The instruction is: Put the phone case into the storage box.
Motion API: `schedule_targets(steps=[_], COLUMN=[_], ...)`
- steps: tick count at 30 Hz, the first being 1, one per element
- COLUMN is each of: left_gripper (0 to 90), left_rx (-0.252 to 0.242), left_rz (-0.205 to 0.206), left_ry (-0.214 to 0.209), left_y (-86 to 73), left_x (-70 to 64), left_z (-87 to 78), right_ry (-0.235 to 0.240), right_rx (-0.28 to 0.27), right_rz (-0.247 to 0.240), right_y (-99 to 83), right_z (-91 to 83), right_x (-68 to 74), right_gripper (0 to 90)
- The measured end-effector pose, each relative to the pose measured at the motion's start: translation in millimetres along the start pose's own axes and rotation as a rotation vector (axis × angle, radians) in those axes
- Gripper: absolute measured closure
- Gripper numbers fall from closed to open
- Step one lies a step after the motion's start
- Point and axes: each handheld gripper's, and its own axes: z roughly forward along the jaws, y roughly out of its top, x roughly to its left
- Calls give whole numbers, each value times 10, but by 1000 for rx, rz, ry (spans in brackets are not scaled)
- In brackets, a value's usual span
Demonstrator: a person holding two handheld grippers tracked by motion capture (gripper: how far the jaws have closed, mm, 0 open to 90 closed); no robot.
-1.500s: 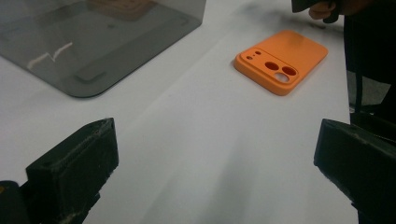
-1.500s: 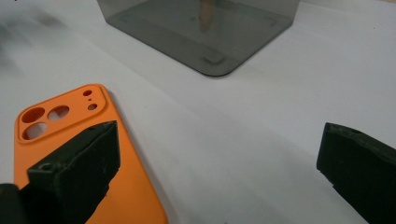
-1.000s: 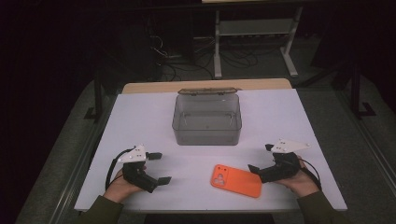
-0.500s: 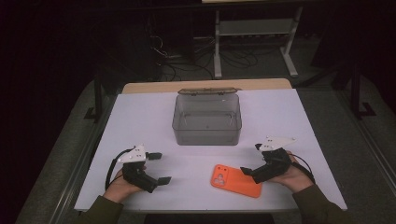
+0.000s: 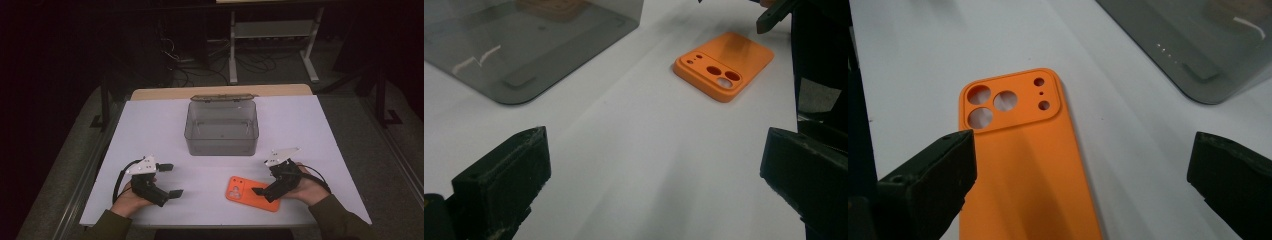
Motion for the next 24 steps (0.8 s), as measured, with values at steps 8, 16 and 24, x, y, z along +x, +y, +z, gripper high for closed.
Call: schedule_targets(steps=[8, 16, 24], left_gripper=[0, 0, 0], left_rx=[-2, 0, 1], left_rz=[-2, -1, 0], left_ry=[-2, -3, -5], left_y=[-1, 0, -1], left_x=[-4, -6, -5], left_z=[5, 8, 9], right_ry=[29, 63, 71], right_rx=[40, 82, 132], right_rz=[-20, -47, -91], right_y=[25, 20, 5], right_z=[25, 48, 104], right_x=[29, 68, 103], right_gripper=[0, 0, 0])
